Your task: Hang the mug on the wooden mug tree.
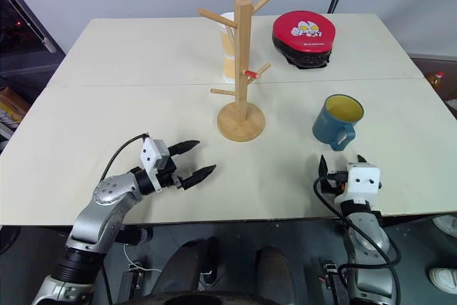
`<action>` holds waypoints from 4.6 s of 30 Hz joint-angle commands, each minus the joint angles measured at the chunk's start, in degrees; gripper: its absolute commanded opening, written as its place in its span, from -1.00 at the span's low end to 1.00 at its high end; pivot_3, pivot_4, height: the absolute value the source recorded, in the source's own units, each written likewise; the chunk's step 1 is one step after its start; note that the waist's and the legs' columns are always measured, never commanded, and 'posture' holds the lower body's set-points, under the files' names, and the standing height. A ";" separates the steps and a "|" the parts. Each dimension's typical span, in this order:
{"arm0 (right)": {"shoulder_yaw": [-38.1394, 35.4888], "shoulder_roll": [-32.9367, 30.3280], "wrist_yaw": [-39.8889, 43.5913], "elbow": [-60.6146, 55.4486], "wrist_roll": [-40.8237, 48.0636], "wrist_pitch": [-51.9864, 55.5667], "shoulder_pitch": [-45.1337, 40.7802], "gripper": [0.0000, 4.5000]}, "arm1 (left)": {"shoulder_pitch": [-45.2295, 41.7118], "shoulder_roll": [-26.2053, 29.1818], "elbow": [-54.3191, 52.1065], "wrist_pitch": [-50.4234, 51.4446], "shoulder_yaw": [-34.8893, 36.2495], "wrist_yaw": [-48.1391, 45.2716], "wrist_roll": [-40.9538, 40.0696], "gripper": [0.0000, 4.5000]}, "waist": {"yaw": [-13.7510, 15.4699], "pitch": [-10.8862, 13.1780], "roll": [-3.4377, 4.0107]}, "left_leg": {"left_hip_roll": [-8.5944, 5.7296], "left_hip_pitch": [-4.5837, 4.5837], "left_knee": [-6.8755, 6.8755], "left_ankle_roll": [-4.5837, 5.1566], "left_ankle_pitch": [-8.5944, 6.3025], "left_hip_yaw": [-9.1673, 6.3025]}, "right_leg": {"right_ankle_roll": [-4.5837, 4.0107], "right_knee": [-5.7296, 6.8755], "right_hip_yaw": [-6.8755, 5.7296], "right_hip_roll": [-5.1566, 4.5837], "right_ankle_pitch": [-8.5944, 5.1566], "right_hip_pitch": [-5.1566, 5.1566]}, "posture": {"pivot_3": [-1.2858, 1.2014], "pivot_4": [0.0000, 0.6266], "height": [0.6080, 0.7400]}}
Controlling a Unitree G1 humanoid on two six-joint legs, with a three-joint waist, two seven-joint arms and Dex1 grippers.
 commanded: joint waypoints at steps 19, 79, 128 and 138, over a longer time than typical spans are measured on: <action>-3.68 0.23 -10.83 -1.44 -4.56 4.00 -5.57 0.99 | -0.67 0.05 -4.02 -0.92 0.04 -0.84 -1.05 1.00 | 0.07 -0.02 0.03 | -0.01 -0.34 0.09 0.18 0.13 0.14 | 0.18 0.42 0.05 0.11 0.11 -0.30 | 0.03 -0.52 1.00; 17.97 -27.74 32.58 -16.62 -7.18 18.22 -40.75 -0.97 | -9.72 6.28 -8.80 4.14 8.56 -1.60 -10.82 1.00 | -0.25 0.09 -0.07 | 0.02 -0.34 0.27 0.19 0.15 0.25 | 0.32 0.59 0.07 0.19 0.19 -0.31 | 0.03 -0.52 1.00; -6.12 -11.43 28.40 -8.61 11.86 19.87 -18.39 0.37 | -3.02 -0.35 4.48 2.80 18.55 16.47 -7.46 1.00 | -0.13 0.05 -0.12 | 0.00 -0.26 0.22 0.21 0.14 0.30 | 0.37 0.59 0.06 0.24 0.22 -0.23 | 0.03 -0.52 1.00; -2.57 -8.69 29.22 1.01 14.13 12.42 -16.00 0.37 | 2.63 -1.47 4.75 0.14 19.31 20.49 -3.50 1.00 | 0.04 0.05 -0.12 | 0.00 -0.27 0.25 0.19 0.14 0.31 | 0.42 0.58 0.09 0.15 0.26 -0.26 | 0.03 -0.52 1.00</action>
